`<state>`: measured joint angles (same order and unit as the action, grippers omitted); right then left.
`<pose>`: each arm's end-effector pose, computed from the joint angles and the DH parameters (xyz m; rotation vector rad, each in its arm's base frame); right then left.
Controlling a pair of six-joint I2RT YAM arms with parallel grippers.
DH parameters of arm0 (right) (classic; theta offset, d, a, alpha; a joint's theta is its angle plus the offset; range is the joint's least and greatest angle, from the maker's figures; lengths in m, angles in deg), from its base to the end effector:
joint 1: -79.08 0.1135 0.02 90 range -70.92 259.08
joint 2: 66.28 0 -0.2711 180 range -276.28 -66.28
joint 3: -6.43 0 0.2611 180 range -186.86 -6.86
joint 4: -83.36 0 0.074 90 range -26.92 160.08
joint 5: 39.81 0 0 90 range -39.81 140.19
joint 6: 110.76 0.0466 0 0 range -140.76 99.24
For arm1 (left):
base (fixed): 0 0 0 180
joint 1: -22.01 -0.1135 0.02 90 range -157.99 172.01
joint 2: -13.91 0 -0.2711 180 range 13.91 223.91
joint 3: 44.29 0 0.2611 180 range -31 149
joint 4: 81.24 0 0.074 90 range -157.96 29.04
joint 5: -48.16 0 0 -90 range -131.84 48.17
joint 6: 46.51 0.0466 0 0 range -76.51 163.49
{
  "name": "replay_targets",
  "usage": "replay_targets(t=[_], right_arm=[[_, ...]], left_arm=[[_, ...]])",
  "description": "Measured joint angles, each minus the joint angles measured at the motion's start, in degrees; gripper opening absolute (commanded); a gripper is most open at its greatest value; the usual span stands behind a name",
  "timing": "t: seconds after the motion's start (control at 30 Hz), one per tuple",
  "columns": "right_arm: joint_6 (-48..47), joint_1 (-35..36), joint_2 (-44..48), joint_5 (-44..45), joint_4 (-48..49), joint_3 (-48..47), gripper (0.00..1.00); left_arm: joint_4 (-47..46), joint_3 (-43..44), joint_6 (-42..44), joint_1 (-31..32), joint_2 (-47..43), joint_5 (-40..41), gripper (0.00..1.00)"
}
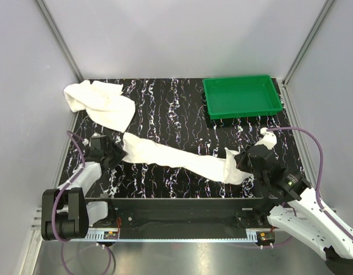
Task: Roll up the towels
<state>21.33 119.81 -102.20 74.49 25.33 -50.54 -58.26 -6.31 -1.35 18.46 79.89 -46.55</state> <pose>0.1165 0.0750 0.2963 0.2577 2.1583 0.3641 0.2158 0.0096 0.1450 -0.9920 2.2969 -0.4088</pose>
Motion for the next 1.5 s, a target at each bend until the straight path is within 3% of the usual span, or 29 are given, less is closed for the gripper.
replay_targets(t=[0.07, 0.13, 0.4, 0.6, 0.77, 0.83, 0.87, 0.9, 1.03, 1.1, 1.3, 1.5], right_arm=[[0.0, 0.0, 0.02, -0.02, 0.0, 0.28, 0.0], [-0.02, 0.0, 0.0, 0.0, 0.02, 0.42, 0.0], [-0.02, 0.0, 0.09, 0.09, -0.02, 0.57, 0.0], [-0.02, 0.0, 0.15, 0.11, 0.11, 1.31, 0.0], [-0.07, 0.0, -0.7, 0.13, 0.5, 1.36, 0.0], [-0.17, 0.0, -0.9, 0.2, 0.52, 1.38, 0.0], [-0.24, 0.0, -0.9, 0.22, 0.52, 1.38, 0.0], [-0.26, 0.0, -0.9, 0.24, 0.52, 1.38, 0.0], [-0.28, 0.0, -0.9, 0.68, 0.44, 1.38, 0.0], [-0.26, 0.0, -0.9, 1.01, 0.26, 1.38, 0.0], [-0.31, 0.0, -0.7, 1.75, 0.39, 1.38, 0.0], [-0.52, 0.0, -2.25, 1.77, 1.07, 1.4, 0.0]], left_arm=[[-0.61, 0.0, -0.39, 0.57, 0.85, 0.11, 0.39], [-0.92, 0.0, -0.74, 1.01, 2.01, 0.15, 0.0], [3.15, 2.21, -0.13, 2.14, -0.17, 0.79, 0.0], [9.18, 19.98, 0.15, 3.1, -1.62, 1.92, 0.0], [9.31, 38.8, 0.22, 3.91, 10.97, 3.08, 0.0], [10.29, 46.03, 0.37, 4.44, 18.32, 3.41, 0.09], [10.32, 49.92, 0.81, 5.09, 22.53, 3.45, 0.38], [10.58, 53.79, 1.77, 5.53, 26.91, 3.39, 0.48], [15.37, 69.29, 4.9, 7.45, 43.52, 2.86, 0.67], [15.85, 67.21, 6.43, 8.72, 45.35, 3.21, 0.76], [18.32, 43.85, 7.8, 11.06, 27.28, 5.99, 0.77], [13.35, 25.88, 6.08, 10.62, 1.88, 7.54, 0.68]])
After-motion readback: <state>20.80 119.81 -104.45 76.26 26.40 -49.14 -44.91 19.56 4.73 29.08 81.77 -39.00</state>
